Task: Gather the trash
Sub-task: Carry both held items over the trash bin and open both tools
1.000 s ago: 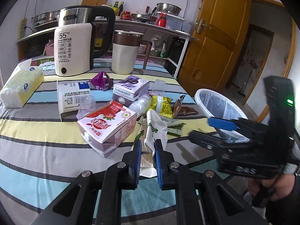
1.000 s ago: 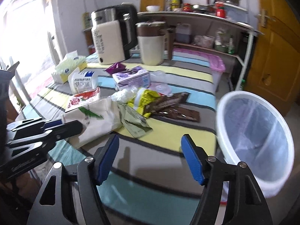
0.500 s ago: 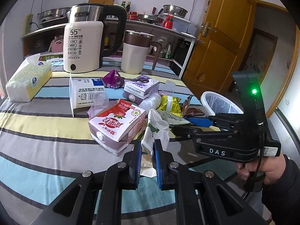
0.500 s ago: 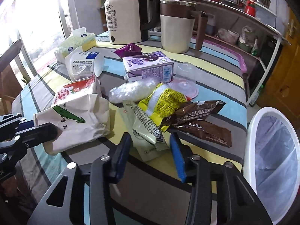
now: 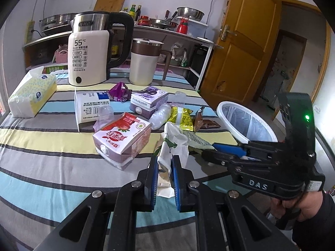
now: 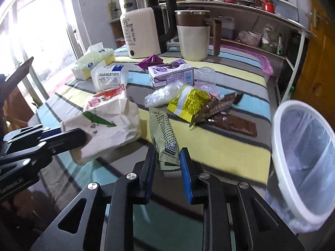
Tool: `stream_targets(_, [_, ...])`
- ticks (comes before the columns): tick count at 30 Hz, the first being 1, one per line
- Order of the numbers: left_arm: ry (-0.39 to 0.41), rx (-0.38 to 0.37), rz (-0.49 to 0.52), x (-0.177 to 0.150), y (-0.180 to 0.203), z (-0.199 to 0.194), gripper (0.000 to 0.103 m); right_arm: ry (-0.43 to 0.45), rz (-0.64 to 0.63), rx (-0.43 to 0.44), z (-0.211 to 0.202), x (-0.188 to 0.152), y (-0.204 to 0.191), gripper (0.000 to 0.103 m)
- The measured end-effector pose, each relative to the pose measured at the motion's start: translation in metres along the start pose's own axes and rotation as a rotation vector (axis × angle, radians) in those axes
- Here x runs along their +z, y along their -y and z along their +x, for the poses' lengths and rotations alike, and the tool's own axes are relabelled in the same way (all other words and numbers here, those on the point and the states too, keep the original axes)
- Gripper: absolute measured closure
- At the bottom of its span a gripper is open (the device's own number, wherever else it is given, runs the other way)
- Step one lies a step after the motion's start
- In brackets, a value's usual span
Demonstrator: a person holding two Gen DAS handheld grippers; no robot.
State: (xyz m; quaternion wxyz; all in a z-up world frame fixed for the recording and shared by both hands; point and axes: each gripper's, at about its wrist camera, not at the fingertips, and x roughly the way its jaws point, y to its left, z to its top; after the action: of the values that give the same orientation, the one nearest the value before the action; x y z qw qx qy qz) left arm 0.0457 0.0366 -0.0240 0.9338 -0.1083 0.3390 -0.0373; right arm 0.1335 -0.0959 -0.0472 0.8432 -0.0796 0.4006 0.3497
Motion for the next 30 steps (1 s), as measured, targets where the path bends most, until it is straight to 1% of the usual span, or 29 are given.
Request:
stream_targets(4, [0.003, -0.011, 0.018, 0.002, 0.009, -0.002, 0.09, 0.024, 0.05, -0.008, -0.017, -0.011, 0.008, 0.079])
stream_targets(7, [0.003, -0.031, 0.037, 0.006, 0.019, 0.001, 0.09, 0.055, 0.113, -0.035, -0.033, -0.017, 0.025, 0.079])
stream_targets(12, [0.002, -0.089, 0.091, 0.021, 0.046, 0.017, 0.09, 0.103, 0.206, -0.127, -0.059, -0.024, 0.06, 0.078])
stream_targets(14, [-0.005, -0.128, 0.114, 0.03, 0.06, 0.028, 0.09, 0.114, 0.238, -0.166, -0.066, -0.026, 0.075, 0.078])
stream_targets(21, [-0.024, -0.22, 0.177, 0.057, 0.105, 0.067, 0.09, 0.126, 0.343, -0.281, -0.082, -0.037, 0.121, 0.078])
stream_targets(26, [-0.06, -0.272, 0.213, 0.071, 0.136, 0.099, 0.09, 0.115, 0.395, -0.326, -0.087, -0.044, 0.147, 0.078])
stream_targets(30, [-0.088, -0.293, 0.229, 0.075, 0.152, 0.12, 0.09, 0.107, 0.411, -0.348, -0.089, -0.047, 0.157, 0.078])
